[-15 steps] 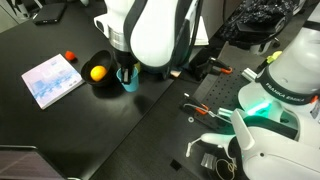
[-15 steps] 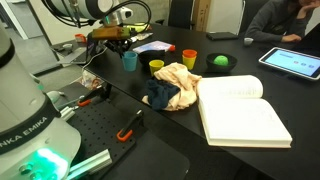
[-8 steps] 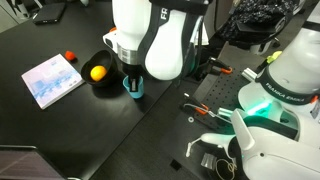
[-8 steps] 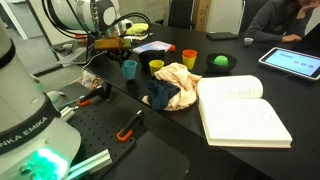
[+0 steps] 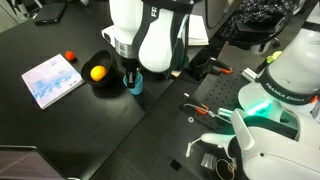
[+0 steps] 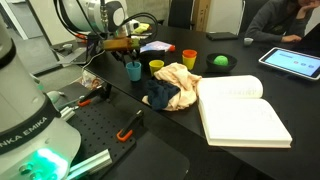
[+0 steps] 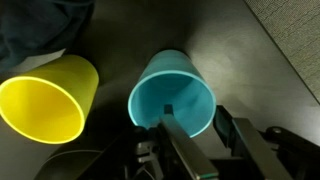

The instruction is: Shift the bowl to the left, then separate the cups

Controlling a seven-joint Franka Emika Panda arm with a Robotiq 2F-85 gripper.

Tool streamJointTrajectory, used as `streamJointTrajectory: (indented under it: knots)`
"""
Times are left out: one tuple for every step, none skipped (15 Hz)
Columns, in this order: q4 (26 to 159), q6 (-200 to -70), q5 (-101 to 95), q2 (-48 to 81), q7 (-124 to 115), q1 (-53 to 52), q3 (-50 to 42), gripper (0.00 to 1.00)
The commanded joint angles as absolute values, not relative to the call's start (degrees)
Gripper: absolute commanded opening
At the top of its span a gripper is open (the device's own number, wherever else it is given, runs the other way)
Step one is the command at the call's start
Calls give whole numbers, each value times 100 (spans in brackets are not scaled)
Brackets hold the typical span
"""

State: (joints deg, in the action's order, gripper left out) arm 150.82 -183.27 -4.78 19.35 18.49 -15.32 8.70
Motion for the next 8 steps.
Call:
streamJointTrajectory:
  knots:
    - [14615,-17387,-729,1798,1597,-1071,1074,78]
    - [14439,-16971,-639,1746,1625,-846,1260,85]
    - [14249,-16638,-520,1735,1731,-658,1414,93]
    - [14001,-16095,-323,1698,1856,-450,1596,99]
    - [13740,-15661,101,1726,2131,-115,1932,100]
    - [13501,-15335,326,1732,2209,-59,1944,100]
    - [13269,-15207,470,1765,2266,-31,1888,100]
    - [13063,-15168,466,1827,2225,-67,1758,100]
